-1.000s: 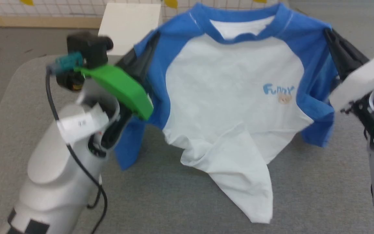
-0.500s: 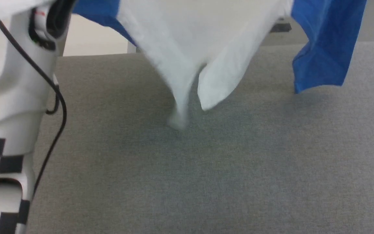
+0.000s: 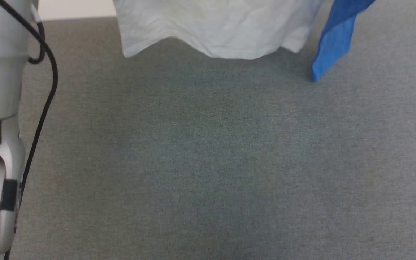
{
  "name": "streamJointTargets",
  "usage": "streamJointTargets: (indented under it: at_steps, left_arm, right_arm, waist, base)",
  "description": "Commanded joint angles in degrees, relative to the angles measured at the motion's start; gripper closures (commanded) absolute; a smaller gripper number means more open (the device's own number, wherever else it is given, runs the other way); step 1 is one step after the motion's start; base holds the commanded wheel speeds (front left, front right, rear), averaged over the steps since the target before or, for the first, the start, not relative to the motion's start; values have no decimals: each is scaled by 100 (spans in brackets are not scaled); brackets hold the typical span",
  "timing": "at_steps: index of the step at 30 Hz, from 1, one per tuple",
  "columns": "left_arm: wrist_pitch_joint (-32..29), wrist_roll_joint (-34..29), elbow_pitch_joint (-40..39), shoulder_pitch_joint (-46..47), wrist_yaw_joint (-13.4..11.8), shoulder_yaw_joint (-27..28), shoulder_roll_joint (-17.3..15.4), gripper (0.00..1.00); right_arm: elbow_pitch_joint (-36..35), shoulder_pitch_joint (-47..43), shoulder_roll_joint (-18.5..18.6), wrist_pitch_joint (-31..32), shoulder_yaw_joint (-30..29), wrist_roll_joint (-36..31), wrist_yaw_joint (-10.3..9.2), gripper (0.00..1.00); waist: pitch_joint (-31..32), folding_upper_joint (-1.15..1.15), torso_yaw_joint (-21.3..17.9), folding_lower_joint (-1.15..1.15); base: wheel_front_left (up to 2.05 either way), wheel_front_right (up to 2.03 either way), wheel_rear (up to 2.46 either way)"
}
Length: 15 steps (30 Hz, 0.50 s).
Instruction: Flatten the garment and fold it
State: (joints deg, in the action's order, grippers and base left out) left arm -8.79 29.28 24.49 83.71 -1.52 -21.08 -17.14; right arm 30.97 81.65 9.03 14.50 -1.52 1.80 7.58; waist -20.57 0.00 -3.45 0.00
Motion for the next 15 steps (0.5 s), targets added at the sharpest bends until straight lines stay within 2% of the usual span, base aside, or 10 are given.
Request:
streamJointTargets:
  at_steps: [1, 6, 15]
  left_arm:
    - [174, -95, 36, 225, -61, 73, 10, 100]
    - [826, -196, 250, 662, -186, 248, 51, 100]
    - [2005, -401, 383, 1179, -219, 360, 121, 100]
  right_arm:
    - [49, 243, 54, -136, -24, -162, -9, 100]
    - [272, 899, 81, -636, -14, -752, -9, 100]
    - [707, 1547, 309, -1553, 66, -1449, -9, 100]
  waist:
    - [-612, 0, -7, 0]
    - [-1071, 0, 28, 0]
    - [-1767, 0, 137, 0]
  base:
    - [0, 0, 0]
    - [0, 0, 0]
    - [0, 0, 0]
